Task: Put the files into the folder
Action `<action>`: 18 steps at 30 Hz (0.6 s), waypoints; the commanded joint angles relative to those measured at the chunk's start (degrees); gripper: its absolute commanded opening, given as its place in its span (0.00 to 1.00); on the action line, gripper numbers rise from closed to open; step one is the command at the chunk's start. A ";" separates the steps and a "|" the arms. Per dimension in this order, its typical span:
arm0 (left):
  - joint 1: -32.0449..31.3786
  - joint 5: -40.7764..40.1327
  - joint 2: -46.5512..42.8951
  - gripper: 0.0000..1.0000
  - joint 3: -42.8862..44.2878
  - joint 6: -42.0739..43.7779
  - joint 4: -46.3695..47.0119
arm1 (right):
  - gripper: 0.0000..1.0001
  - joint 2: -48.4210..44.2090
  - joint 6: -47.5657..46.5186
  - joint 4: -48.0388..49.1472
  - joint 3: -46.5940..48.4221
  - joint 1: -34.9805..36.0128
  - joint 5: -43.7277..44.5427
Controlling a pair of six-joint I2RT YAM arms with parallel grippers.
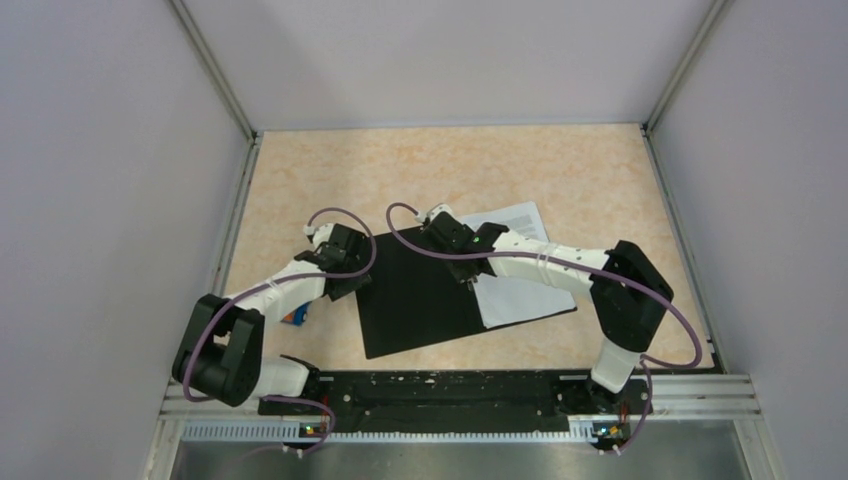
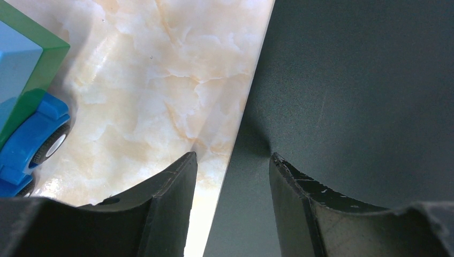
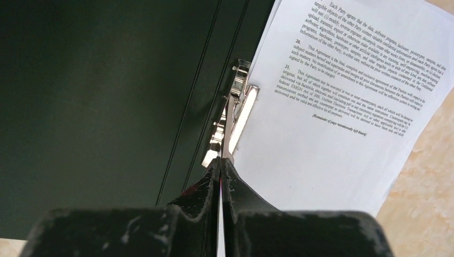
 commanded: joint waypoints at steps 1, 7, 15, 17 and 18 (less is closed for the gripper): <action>0.11 0.94 3.44 0.57 -1.61 -1.68 -0.62 | 0.00 -3.64 0.84 -0.69 -2.23 -0.15 0.04; 0.14 0.90 4.17 0.57 -1.17 -1.61 -1.03 | 0.00 -5.33 2.44 0.42 -7.53 -0.16 -1.41; 0.15 0.79 4.74 0.57 -0.72 -1.52 -1.34 | 0.00 -4.95 3.71 3.06 -12.38 -0.34 -3.01; 0.11 0.80 4.90 0.57 -0.46 -1.44 -1.43 | 0.00 -4.47 3.86 3.73 -13.27 -0.56 -3.19; 0.14 0.71 4.99 0.57 -0.36 -1.43 -1.50 | 0.00 -4.23 3.91 4.06 -13.78 -0.66 -3.26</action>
